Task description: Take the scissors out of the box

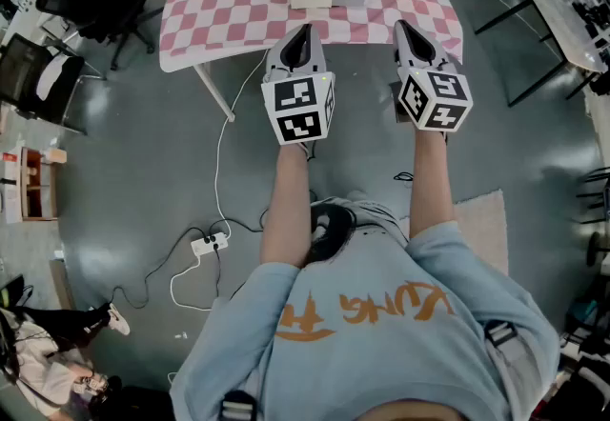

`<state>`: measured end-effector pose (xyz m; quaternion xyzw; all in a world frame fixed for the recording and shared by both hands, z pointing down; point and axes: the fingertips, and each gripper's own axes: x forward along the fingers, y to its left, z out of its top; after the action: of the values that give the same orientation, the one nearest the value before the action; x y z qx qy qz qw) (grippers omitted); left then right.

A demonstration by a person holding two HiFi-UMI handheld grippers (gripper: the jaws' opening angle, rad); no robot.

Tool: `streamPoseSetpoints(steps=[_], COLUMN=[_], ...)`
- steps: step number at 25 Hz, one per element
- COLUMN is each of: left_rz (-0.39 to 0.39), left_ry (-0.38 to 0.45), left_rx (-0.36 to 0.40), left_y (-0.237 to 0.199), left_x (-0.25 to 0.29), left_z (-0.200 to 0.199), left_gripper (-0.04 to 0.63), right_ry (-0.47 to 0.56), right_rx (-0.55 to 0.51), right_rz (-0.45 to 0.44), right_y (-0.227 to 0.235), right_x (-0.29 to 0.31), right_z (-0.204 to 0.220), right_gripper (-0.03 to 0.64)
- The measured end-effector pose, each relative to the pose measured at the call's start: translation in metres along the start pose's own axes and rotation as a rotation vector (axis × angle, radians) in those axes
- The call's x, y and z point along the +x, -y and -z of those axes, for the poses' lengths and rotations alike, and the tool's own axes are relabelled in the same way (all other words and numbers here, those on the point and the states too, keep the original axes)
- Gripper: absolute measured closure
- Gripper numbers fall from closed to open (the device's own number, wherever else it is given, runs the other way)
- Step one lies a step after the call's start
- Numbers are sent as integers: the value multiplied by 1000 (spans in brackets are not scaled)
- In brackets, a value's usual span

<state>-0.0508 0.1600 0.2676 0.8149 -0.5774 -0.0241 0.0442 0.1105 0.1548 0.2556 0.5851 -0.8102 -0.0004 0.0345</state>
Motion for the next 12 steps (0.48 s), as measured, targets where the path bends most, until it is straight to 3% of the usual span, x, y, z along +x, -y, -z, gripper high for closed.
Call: streamPoseSetpoints(steps=[12], left_rz=[-11], left_ry=[7], left_rx=[-37], left_y=[-8], left_x=[-1], left_z=[2], left_gripper=[578], right_ry=[2], right_rx=[12], right_rz=[14], right_y=[2], right_x=[0], right_z=[0], right_gripper=[620])
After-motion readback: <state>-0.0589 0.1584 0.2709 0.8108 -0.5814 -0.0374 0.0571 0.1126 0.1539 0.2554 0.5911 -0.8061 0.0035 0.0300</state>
